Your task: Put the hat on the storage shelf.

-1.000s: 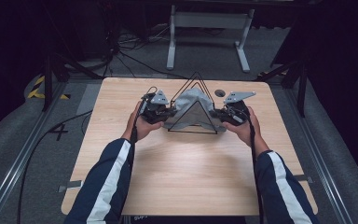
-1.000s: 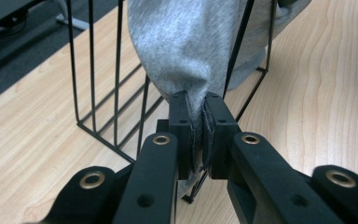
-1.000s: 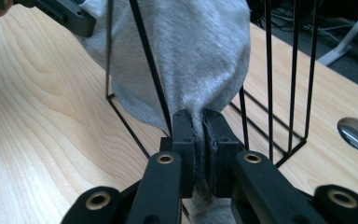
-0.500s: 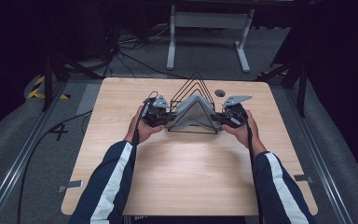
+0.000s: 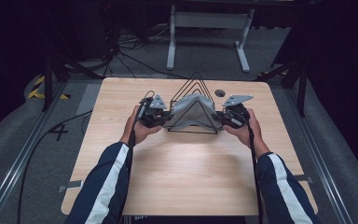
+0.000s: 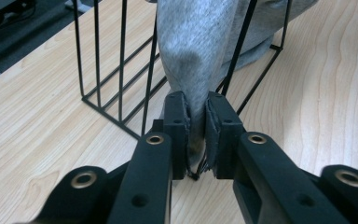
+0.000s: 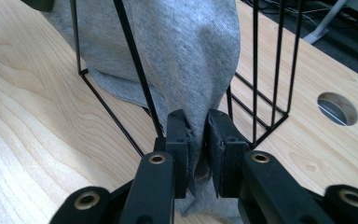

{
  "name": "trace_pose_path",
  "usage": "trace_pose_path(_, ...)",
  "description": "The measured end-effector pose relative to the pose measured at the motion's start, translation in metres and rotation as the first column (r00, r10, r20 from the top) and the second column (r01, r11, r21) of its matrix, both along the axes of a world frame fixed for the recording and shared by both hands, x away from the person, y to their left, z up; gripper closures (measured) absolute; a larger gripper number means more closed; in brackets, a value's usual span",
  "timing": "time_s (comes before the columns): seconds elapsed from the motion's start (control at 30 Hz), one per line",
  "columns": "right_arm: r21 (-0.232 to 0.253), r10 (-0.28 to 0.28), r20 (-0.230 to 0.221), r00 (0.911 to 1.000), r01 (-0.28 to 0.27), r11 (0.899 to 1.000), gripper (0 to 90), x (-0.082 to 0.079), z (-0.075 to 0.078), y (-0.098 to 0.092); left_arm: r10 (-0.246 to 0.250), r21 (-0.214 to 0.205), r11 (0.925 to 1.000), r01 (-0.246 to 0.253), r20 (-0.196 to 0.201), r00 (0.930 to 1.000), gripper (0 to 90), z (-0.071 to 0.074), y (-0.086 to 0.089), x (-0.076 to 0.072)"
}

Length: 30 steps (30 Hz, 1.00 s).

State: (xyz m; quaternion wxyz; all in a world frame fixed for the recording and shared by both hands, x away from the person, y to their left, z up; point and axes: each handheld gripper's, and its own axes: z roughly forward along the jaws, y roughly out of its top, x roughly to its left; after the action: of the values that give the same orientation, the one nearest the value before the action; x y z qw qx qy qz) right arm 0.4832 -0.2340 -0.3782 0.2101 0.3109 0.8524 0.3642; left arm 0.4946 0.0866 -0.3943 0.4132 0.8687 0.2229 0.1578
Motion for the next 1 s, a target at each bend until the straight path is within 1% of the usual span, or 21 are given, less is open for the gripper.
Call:
trace_pose_path(0.07, -0.002, -0.002, 0.006, 1.0, 0.002, 1.0, 79.6, -0.002, 0.002, -0.001, 0.006, -0.02, 0.9998, -0.006, -0.003, 1.0, 75.7, 0.002, 0.005, -0.002)
trace_pose_path(0.1, -0.007, -0.003, 0.015, 0.9999, 0.003, 1.0, 79.5, -0.003, 0.004, -0.001, 0.011, -0.023, 0.9997, -0.011, 0.0, 0.9999, 74.2, 0.002, 0.006, -0.004)
trace_pose_path(0.17, -0.01, -0.002, 0.021, 0.9998, 0.002, 1.0, 79.3, -0.006, 0.006, -0.002, 0.007, -0.018, 0.9998, -0.006, 0.007, 1.0, 73.7, 0.004, 0.009, -0.007)
trace_pose_path(0.23, -0.013, 0.0, 0.023, 0.9997, 0.0, 1.0, 79.1, -0.008, 0.007, -0.002, 0.015, -0.009, 0.9999, -0.015, 0.013, 0.9998, 72.2, 0.006, 0.012, -0.01)
trace_pose_path(0.3, -0.023, 0.003, 0.026, 0.9997, -0.002, 1.0, 78.5, -0.01, 0.008, -0.002, 0.007, 0.0, 1.0, -0.007, 0.014, 0.9999, 71.3, 0.008, 0.014, -0.013)
trace_pose_path(0.33, -0.024, 0.001, 0.026, 0.9997, 0.0, 1.0, 78.2, -0.011, 0.009, -0.002, 0.005, 0.007, 1.0, -0.005, 0.021, 0.9998, 71.0, 0.008, 0.015, -0.014)
trace_pose_path(0.4, -0.023, 0.004, 0.025, 0.9997, -0.003, 1.0, 77.4, -0.013, 0.01, -0.003, 0.006, 0.012, 0.9999, -0.006, 0.022, 0.9997, 69.9, 0.009, 0.016, -0.016)
trace_pose_path(0.43, -0.023, 0.004, 0.025, 0.9997, -0.003, 1.0, 77.4, -0.013, 0.01, -0.003, 0.004, 0.02, 0.9998, -0.004, 0.032, 0.9995, 69.9, 0.009, 0.018, -0.017)
trace_pose_path(0.47, -0.028, 0.004, 0.028, 0.9996, -0.003, 1.0, 76.5, -0.014, 0.01, -0.003, 0.003, 0.023, 0.9997, -0.004, 0.023, 0.9997, 69.2, 0.009, 0.019, -0.019)
trace_pose_path(0.5, -0.027, 0.001, 0.029, 0.9996, -0.001, 1.0, 76.3, -0.014, 0.011, -0.004, 0.003, 0.039, 0.9992, -0.004, 0.028, 0.9996, 68.4, 0.01, 0.021, -0.02)
trace_pose_path(0.53, -0.027, 0.002, 0.023, 0.9997, -0.001, 1.0, 75.6, -0.016, 0.011, -0.004, 0.007, 0.044, 0.999, -0.008, 0.032, 0.9995, 67.2, 0.01, 0.022, -0.021)
trace_pose_path(0.57, -0.033, 0.002, 0.023, 0.9997, -0.001, 0.999, 74.8, -0.016, 0.011, -0.005, 0.01, 0.062, 0.998, -0.012, 0.037, 0.9993, 65.5, 0.01, 0.023, -0.023)
trace_pose_path(0.63, -0.028, -0.003, 0.015, 0.9999, 0.004, 1.0, 72.8, -0.018, 0.012, -0.007, 0.004, 0.078, 0.9969, -0.007, 0.035, 0.9994, 64.2, 0.008, 0.025, -0.027)
trace_pose_path(0.67, -0.032, -0.003, 0.019, 0.9998, 0.003, 0.999, 72.0, -0.019, 0.012, -0.008, 0.001, 0.089, 0.996, -0.004, 0.034, 0.9994, 63.6, 0.008, 0.026, -0.028)
trace_pose_path(0.7, -0.032, -0.003, 0.019, 0.9998, 0.003, 0.999, 72.0, -0.019, 0.012, -0.008, 0.001, 0.089, 0.996, -0.004, 0.034, 0.9994, 62.4, 0.008, 0.026, -0.028)
trace_pose_path(0.73, -0.034, -0.002, 0.018, 0.9998, 0.003, 0.999, 71.1, -0.02, 0.012, -0.009, 0.0, 0.099, 0.995, -0.003, 0.034, 0.9994, 62.4, 0.007, 0.027, -0.03)
trace_pose_path(0.77, -0.037, -0.002, 0.017, 0.9999, 0.002, 0.999, 70.1, -0.021, 0.012, -0.01, 0.001, 0.106, 0.9943, -0.004, 0.033, 0.9995, 60.3, 0.007, 0.028, -0.032)
trace_pose_path(0.8, -0.037, -0.003, 0.014, 0.9999, 0.004, 0.999, 68.5, -0.023, 0.012, -0.012, 0.001, 0.108, 0.9942, -0.004, 0.033, 0.9995, 59.2, 0.006, 0.029, -0.033)
trace_pose_path(0.87, -0.036, -0.003, 0.012, 0.9999, 0.003, 0.999, 67.0, -0.025, 0.013, -0.015, 0.01, 0.13, 0.9914, -0.014, 0.028, 0.9996, 56.3, 0.005, 0.035, -0.038)
trace_pose_path(0.93, -0.037, -0.004, 0.011, 0.9999, 0.004, 0.999, 65.5, -0.027, 0.013, -0.016, 0.017, 0.134, 0.9907, -0.02, 0.029, 0.9994, 54.8, 0.004, 0.036, -0.04)
trace_pose_path(1.0, -0.038, -0.01, 0.007, 0.9999, 0.01, 0.999, 64.0, -0.029, 0.013, -0.018, 0.03, 0.154, 0.9875, -0.033, 0.018, 0.9994, 50.5, 0.002, 0.04, -0.043)
